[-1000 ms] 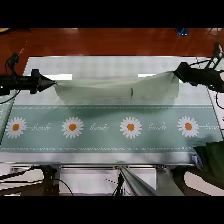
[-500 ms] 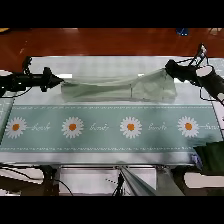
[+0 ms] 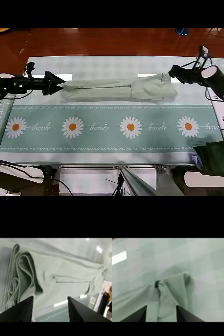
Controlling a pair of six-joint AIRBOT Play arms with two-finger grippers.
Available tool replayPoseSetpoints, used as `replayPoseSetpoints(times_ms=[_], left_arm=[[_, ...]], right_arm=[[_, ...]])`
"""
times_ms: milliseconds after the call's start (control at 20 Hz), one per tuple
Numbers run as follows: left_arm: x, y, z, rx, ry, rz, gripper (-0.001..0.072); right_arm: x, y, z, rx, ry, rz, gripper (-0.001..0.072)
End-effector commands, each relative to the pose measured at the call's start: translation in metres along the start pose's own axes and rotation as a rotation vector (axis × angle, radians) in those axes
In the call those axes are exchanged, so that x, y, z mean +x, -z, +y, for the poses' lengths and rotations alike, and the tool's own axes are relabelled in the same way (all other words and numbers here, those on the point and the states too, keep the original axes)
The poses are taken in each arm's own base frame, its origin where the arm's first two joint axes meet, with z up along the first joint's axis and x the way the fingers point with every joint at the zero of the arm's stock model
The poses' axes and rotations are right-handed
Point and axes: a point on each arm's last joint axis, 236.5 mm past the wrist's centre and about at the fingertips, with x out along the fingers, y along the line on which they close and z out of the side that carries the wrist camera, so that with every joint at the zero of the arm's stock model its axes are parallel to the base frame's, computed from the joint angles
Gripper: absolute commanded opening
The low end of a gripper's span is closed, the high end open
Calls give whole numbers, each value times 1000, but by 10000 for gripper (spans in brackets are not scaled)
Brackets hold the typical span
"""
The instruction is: Fold the shirts.
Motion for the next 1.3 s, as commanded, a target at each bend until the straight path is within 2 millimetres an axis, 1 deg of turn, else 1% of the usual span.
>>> replayPoseSetpoints(times_ms=[0, 50, 100, 150, 200, 350, 450, 600, 850, 900, 950, 1050, 1100, 1150, 1200, 1250], left_arm=[[-10, 21, -6, -10, 49, 93, 510], [-10, 25, -8, -1, 58, 110, 509], [-9, 28, -10, 16, 62, 123, 509], [-7, 30, -12, 20, 63, 131, 509], [-5, 32, -13, 27, 64, 138, 508], [4, 40, -20, 68, 67, 165, 508], [11, 46, -25, 83, 67, 183, 507], [18, 53, -31, 119, 71, 205, 486], [24, 59, -35, 156, 77, 225, 486], [25, 61, -36, 158, 77, 229, 486], [26, 62, -37, 161, 78, 233, 486], [28, 66, -39, 164, 81, 247, 484], [28, 67, -40, 166, 83, 250, 442], [27, 68, -41, 165, 86, 255, 429], [27, 70, -42, 165, 90, 264, 372], [26, 74, -44, 164, 99, 279, 360]], right_arm=[[-33, 16, -73, -126, 208, 129, 524], [-40, 27, -91, -105, 233, 187, 591], [-43, 38, -102, -65, 232, 233, 592], [-44, 46, -106, -13, 197, 265, 599], [-41, 50, -103, 48, 137, 277, 599], [-23, 44, -82, 257, -60, 242, 599], [-9, 46, -75, 327, -112, 242, 599], [13, 63, -57, 361, -162, 293, 599], [50, 96, -5, 343, -222, 361, 596], [57, 100, 6, 344, -229, 361, 580], [63, 100, 15, 337, -229, 345, 503], [67, 90, 29, 304, -226, 289, 163], [64, 83, 36, 269, -240, 269, 63], [57, 72, 43, 224, -258, 244, 45], [47, 61, 51, 183, -280, 226, 26], [35, 52, 57, 147, -294, 208, 26]])
